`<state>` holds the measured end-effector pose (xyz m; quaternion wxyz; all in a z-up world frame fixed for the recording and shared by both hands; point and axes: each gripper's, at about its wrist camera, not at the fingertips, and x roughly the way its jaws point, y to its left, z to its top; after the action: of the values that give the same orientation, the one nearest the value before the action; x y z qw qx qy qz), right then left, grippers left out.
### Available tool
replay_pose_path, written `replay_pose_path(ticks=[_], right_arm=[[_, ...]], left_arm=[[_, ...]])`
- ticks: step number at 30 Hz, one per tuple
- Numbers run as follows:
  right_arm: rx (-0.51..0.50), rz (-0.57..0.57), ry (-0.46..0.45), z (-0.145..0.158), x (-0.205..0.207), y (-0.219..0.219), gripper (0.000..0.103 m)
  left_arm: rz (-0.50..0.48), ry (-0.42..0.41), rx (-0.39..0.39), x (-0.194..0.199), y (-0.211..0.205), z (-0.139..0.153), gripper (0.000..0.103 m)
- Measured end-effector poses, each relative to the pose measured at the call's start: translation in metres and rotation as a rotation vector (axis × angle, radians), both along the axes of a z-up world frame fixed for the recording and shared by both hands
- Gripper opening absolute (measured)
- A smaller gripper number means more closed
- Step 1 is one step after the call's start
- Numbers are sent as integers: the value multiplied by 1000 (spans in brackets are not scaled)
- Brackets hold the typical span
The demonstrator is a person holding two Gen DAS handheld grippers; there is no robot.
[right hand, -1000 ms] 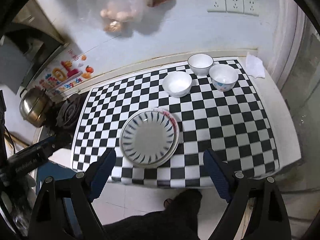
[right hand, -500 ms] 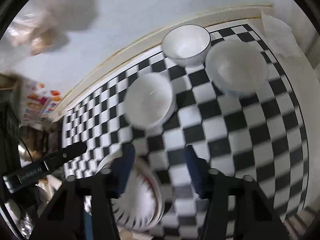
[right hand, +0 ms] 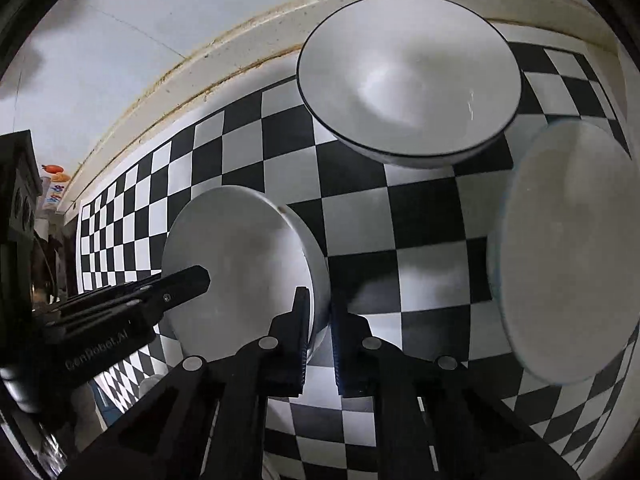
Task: Organize plates and bowls
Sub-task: 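Grasp a white bowl rim with the left gripper while the right gripper grasps another bowl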
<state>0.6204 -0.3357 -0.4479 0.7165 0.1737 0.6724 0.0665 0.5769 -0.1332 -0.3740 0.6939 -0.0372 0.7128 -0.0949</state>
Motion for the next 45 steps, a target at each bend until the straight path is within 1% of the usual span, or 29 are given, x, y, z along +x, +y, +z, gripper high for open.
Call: replay_pose_path(ticks=[4, 6, 9, 12, 15, 16, 19, 21, 25, 27, 29, 34, 37, 43, 45], right_arm=[[24, 11, 0, 9, -8, -3, 11], [18, 26, -20, 23, -19, -4, 11], [-3, 52, -58, 48, -46, -12, 11], [-16, 67, -76, 67, -78, -23, 12], [-18, 65, -74, 77, -109, -33, 12], [-21, 62, -72, 79, -120, -38, 12], [-33, 46, -65, 83, -149, -49, 12], [-38, 29, -55, 82, -166, -60, 12], [-37, -9, -29, 74, -190, -79, 12], [-31, -22, -12, 67, -195, -88, 12], [-22, -36, 8, 58, -200, -93, 12], [-14, -36, 42, 42, -210, -98, 12], [-15, -33, 50, 38, -212, -98, 12], [-11, -28, 68, 30, -211, -101, 12], [-12, -27, 76, 28, -210, -101, 12]], left_arm=[[-7, -17, -5, -18, -9, 19, 17], [-21, -23, -14, -35, -16, 34, 17], [-46, -17, -32, -62, -25, 47, 17], [-75, -16, -43, -92, -38, 56, 17], [-97, -9, -56, -117, -51, 60, 17], [-102, -4, -59, -119, -55, 60, 17], [-133, 18, -66, -140, -69, 55, 17], [-157, 37, -66, -151, -78, 49, 17], [-198, 52, -47, -157, -94, 35, 17], [-211, 59, -37, -159, -102, 27, 17], [-219, 69, -31, -166, -101, 20, 17], [-249, 96, 5, -172, -115, 1, 17], [-255, 121, 13, -173, -123, -8, 17], [-275, 134, 36, -175, -127, -12, 17], [-284, 127, 42, -173, -130, -10, 17]])
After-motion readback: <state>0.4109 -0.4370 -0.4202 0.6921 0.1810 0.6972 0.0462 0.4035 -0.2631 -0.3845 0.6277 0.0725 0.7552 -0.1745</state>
